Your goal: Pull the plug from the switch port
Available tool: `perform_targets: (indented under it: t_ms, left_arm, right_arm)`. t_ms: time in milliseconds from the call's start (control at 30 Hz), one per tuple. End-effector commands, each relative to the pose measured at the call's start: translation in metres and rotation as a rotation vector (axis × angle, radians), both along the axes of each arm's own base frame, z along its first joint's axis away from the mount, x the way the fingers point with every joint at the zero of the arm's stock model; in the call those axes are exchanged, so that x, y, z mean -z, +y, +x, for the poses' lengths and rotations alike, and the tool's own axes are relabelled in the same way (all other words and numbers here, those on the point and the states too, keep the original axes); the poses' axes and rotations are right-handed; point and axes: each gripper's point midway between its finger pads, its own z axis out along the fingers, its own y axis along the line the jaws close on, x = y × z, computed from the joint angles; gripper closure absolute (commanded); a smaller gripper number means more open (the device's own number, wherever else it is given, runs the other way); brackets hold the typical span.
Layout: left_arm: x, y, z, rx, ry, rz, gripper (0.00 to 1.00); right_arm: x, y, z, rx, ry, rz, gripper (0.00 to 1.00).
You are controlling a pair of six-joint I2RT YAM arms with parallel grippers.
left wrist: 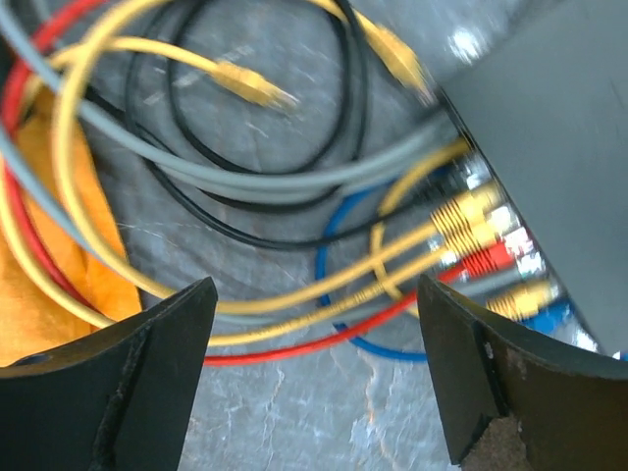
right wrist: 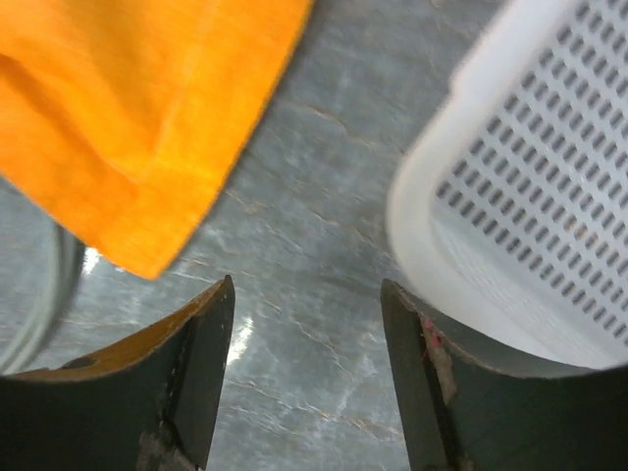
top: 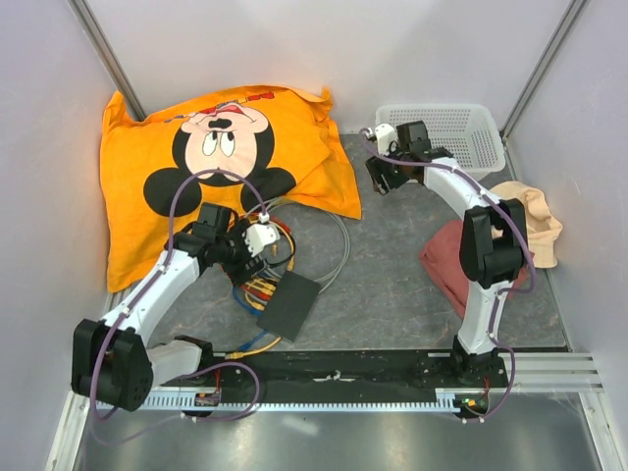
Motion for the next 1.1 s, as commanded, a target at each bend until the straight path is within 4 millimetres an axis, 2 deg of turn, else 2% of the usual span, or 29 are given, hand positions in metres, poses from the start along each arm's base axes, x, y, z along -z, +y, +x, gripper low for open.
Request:
perform_targets:
  t_ms: [0,33,67,167,200,233,267,400,467,600,700,800,933,1067]
  left_arm:
    - [0.005,0.0,-0.023,0.237,-0.044,0.056,0.13]
    - [0.008,0.001,-0.03,0.256,-0.024,0.06,0.15]
    - [0.009,-0.001,-0.035,0.303,-0.023,0.06,0.16]
    - [0.02,-0.002,-0.051,0.388,0.011,0.093,0.24]
    - [0.025,-0.004,-0.057,0.417,0.019,0.107,0.26]
    - [0.028,-0.004,-0.059,0.442,0.02,0.118,0.3]
    - [0.03,-0.004,-0.06,0.461,0.02,0.125,0.33]
    - [0.045,0.0,-0.069,0.491,0.06,0.153,0.45]
    - [0.05,-0.002,-0.075,0.527,0.068,0.153,0.52]
    - [0.06,-0.014,-0.085,0.593,0.056,0.131,0.57]
    - [0.06,-0.027,-0.086,0.617,0.038,0.118,0.58]
    - [0.059,-0.037,-0.095,0.63,0.059,0.096,0.6]
    - [0.059,-0.05,-0.112,0.682,0.055,0.067,0.61]
    - [0.06,-0.075,-0.124,0.696,0.059,0.015,0.6]
  right_arm:
    - [-0.012,0.054,-0.045,-0.168,0.033,0.093,0.29]
    - [-0.013,0.06,-0.057,-0.192,0.044,0.103,0.29]
    - [0.004,0.071,-0.082,-0.234,0.102,0.1,0.29]
    - [0.018,0.084,-0.127,-0.316,0.171,0.107,0.29]
    - [0.021,0.083,-0.135,-0.323,0.186,0.102,0.29]
    - [0.03,0.079,-0.153,-0.333,0.227,0.089,0.3]
    - [0.032,0.075,-0.159,-0.332,0.247,0.075,0.31]
    - [0.04,0.049,-0.178,-0.36,0.278,-0.041,0.36]
    - [0.035,0.039,-0.187,-0.4,0.283,-0.09,0.37]
    - [0.016,0.038,-0.2,-0.486,0.277,-0.092,0.37]
    - [0.022,0.031,-0.204,-0.483,0.275,-0.177,0.38]
    - [0.031,0.032,-0.213,-0.422,0.34,-0.171,0.39]
    - [0.022,0.056,-0.235,-0.439,0.466,-0.048,0.4]
    - [0.022,0.073,-0.256,-0.476,0.58,0.028,0.4]
